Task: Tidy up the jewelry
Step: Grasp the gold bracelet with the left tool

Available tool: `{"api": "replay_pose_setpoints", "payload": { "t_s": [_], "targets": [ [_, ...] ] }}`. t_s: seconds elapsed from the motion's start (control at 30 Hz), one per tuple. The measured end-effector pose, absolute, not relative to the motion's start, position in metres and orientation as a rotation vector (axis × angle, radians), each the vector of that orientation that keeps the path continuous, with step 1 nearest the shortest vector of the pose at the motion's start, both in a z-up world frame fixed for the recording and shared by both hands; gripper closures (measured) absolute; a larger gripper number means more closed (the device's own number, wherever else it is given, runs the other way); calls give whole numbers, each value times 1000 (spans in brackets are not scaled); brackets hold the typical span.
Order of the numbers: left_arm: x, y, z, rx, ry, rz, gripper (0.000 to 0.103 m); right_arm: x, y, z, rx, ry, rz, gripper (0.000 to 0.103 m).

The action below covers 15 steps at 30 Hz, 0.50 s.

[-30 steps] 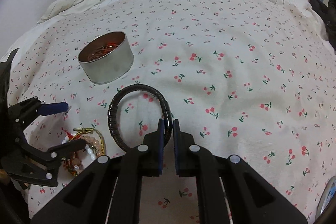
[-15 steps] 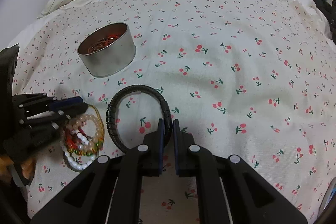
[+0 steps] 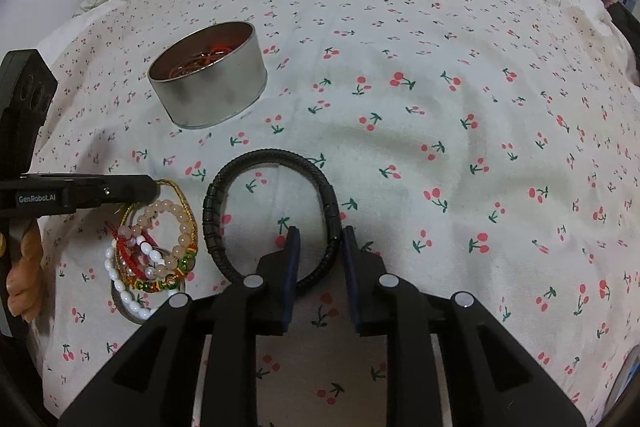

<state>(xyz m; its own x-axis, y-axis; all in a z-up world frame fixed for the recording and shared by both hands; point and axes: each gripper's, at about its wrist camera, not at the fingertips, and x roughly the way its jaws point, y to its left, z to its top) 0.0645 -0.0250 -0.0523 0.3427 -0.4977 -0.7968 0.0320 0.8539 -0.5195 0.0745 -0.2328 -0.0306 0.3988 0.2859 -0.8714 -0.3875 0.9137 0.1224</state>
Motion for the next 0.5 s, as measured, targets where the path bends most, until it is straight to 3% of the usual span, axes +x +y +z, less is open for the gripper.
{"api": "replay_pose_setpoints", "payload": {
  "t_s": [0.2, 0.5],
  "targets": [
    [50, -31, -18, -476, 1097, -489, 99, 75, -236, -28, -72, 1068, 439, 93],
    [45, -1, 8, -561, 984, -533, 99, 76, -247, -19, 40, 1052, 474, 93]
  ]
}}
